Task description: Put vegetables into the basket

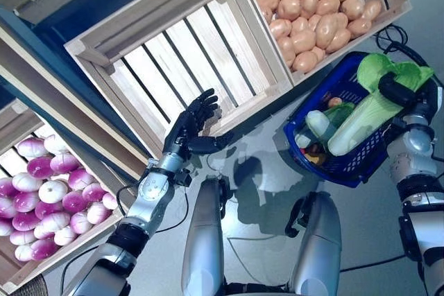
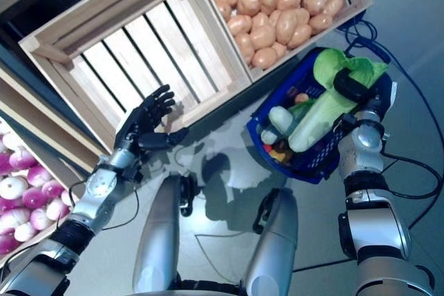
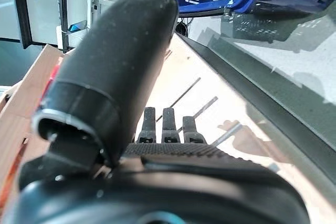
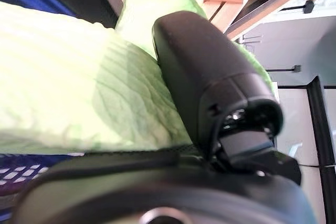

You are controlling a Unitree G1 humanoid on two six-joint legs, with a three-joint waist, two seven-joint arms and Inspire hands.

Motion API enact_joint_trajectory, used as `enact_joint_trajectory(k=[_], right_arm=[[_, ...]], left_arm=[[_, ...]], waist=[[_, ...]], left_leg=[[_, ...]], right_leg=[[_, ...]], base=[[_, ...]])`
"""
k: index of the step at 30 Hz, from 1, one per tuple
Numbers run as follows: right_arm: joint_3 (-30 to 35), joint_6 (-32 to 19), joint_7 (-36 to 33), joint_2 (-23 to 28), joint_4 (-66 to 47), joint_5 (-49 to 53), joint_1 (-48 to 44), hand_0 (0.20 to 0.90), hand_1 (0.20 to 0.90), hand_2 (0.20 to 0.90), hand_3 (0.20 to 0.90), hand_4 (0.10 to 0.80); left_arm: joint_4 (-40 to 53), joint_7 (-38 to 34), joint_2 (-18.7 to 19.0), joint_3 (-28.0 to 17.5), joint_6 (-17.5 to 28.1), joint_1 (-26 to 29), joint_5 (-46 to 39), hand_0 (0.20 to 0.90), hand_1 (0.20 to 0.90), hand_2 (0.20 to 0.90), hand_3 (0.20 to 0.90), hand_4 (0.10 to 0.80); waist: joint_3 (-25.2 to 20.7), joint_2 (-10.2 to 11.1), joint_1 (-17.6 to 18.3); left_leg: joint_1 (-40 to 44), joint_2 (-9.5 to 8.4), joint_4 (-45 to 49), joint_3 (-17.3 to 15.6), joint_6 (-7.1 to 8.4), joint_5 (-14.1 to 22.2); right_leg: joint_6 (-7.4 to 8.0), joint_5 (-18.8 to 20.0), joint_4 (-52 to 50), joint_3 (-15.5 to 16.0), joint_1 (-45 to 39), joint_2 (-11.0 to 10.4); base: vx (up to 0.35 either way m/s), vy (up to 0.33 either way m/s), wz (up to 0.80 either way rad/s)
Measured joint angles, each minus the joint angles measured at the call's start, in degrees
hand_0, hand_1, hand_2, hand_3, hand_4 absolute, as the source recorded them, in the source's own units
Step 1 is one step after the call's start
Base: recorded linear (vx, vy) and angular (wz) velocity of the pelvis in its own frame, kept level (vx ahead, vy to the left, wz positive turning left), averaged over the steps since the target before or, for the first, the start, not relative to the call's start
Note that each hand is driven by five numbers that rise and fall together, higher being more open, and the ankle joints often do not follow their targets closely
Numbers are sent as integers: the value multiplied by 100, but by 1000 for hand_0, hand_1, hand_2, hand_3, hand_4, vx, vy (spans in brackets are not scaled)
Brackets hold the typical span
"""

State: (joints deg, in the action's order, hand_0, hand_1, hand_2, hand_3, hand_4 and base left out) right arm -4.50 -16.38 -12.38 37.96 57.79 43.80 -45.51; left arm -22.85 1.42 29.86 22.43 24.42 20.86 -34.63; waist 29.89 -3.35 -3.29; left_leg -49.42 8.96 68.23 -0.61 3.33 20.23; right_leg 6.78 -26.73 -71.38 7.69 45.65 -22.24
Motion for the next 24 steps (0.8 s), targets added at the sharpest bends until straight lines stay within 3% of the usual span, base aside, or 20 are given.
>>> enact_joint_trajectory(k=[16,24], right_arm=[[246,34,-21,178,101,190,-34,900,900,900,900,800],[251,223,68,205,70,392,-27,900,900,900,900,800]], left_arm=[[245,-97,41,-6,32,56,-169,900,900,900,900,800],[253,-8,88,-39,32,123,-226,900,900,900,900,800]], waist=[[-1,1,81],[-17,23,74]], left_leg=[[31,78,39,-32,13,30],[1090,121,-1084,-173,93,-219]], right_leg=[[1,0,-30,-59,24,43],[29,269,1062,197,-989,198]], base=[[-9,8,-2],[54,13,-4]])
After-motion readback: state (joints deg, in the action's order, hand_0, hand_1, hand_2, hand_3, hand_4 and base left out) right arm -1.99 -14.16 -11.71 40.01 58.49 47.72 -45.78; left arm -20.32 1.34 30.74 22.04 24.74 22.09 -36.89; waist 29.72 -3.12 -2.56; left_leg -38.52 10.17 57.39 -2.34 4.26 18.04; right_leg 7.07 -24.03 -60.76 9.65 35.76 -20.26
